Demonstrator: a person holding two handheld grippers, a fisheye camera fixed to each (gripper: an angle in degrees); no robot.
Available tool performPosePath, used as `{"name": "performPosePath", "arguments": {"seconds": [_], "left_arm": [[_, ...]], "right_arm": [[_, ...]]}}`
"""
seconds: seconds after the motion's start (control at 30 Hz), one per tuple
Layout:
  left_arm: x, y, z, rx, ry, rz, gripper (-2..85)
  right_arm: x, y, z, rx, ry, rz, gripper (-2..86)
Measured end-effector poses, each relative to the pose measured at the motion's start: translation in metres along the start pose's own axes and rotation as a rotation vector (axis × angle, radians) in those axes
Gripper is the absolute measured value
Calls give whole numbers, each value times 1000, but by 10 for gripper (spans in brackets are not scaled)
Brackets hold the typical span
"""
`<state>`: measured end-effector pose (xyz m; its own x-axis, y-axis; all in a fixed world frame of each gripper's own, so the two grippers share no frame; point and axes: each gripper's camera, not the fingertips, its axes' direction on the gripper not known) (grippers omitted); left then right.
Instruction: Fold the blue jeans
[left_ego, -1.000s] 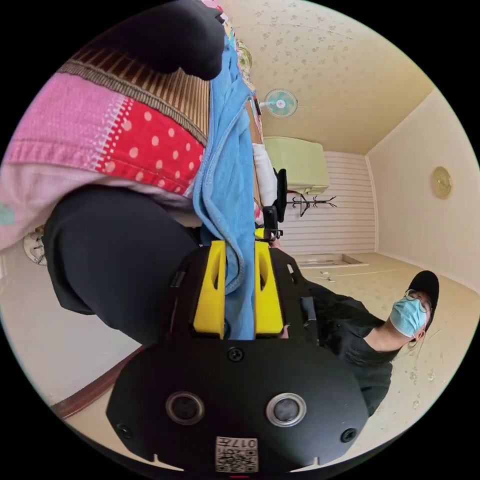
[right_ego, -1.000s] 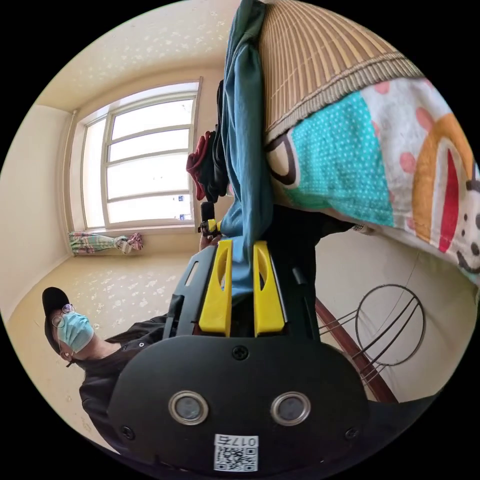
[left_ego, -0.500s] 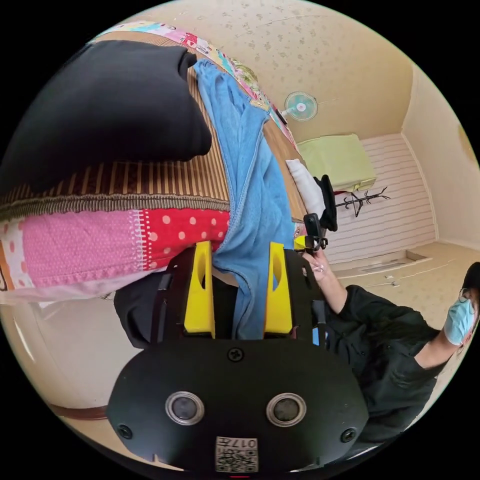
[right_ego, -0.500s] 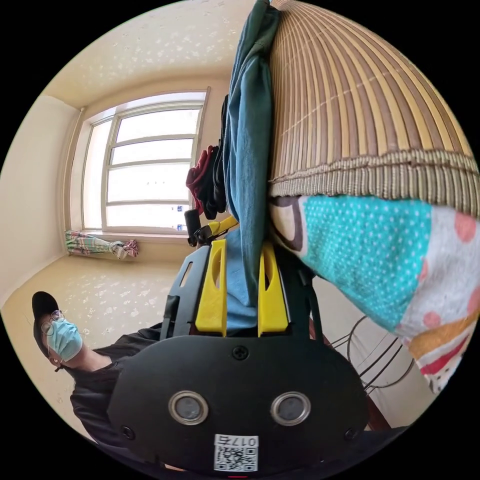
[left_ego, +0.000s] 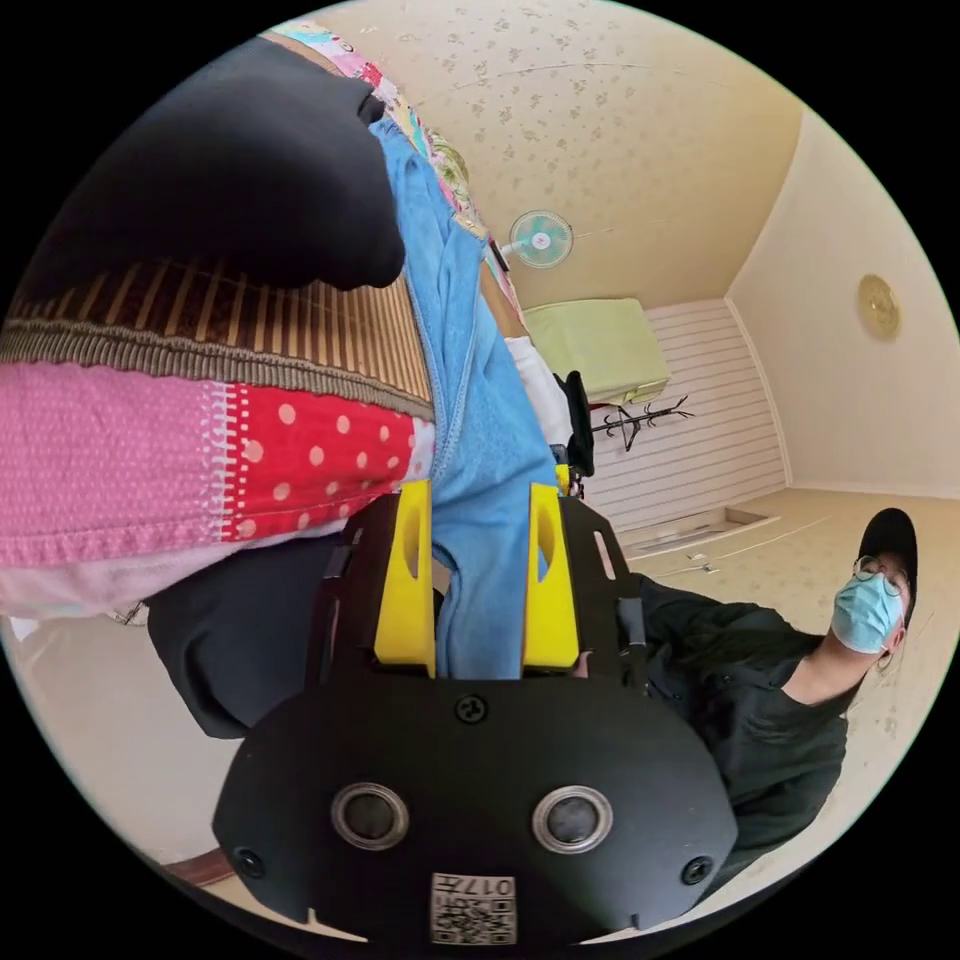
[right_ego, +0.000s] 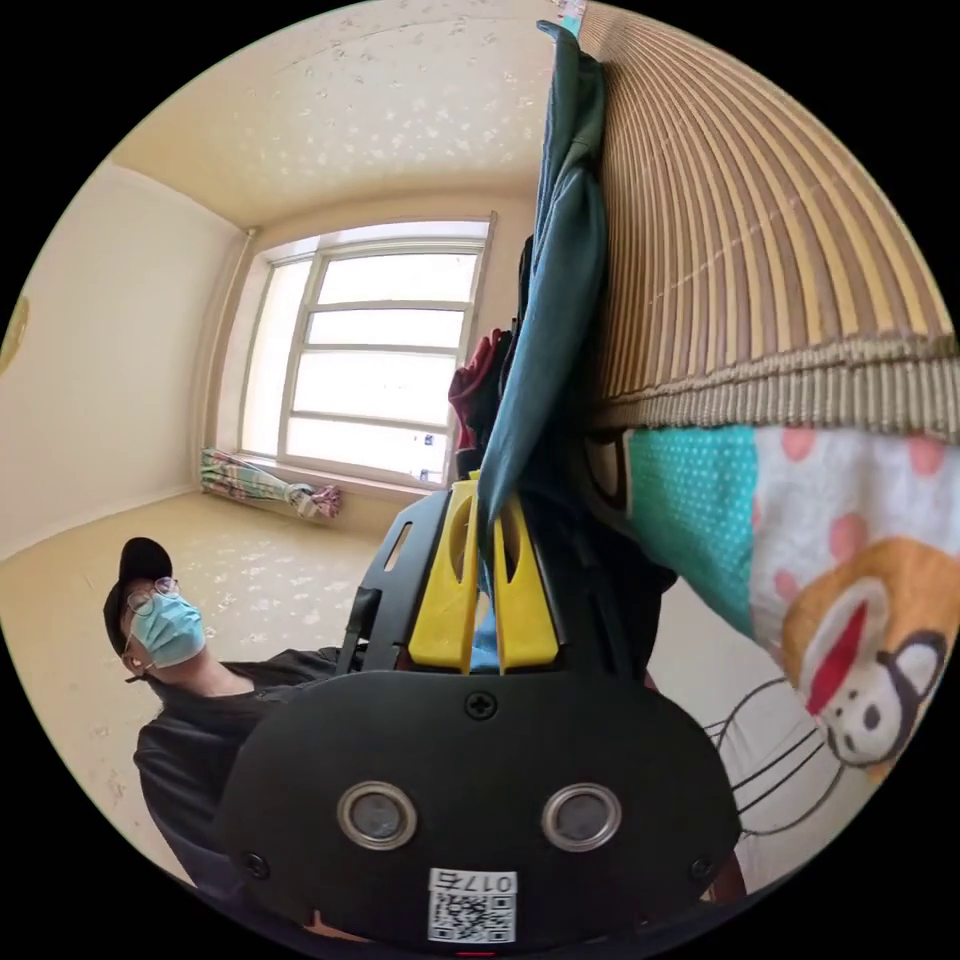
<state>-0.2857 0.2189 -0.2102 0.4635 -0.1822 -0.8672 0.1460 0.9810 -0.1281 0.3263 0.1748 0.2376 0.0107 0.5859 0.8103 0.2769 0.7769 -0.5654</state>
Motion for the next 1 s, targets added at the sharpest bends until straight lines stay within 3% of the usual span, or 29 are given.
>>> {"name": "performPosePath", "arguments": {"seconds": [0.07,0.33,0.53,0.8,1.0], "left_arm": [[2,0,7,29,-12,21,135],[-2,-9,69,-50,-119,78,144],[-24,-14,128,-209,-211,3,88],[-69,13,139,-106,-49,-57,80],[-96,33,165,-164,-47,-100,25]], "right_arm": [[-2,0,7,-14,61,4,15],[11,-2,46,21,-36,35,14],[11,-6,82,47,-56,30,12],[-5,-11,138,16,22,15,16],[-16,0,178,25,-26,3,16]]}}
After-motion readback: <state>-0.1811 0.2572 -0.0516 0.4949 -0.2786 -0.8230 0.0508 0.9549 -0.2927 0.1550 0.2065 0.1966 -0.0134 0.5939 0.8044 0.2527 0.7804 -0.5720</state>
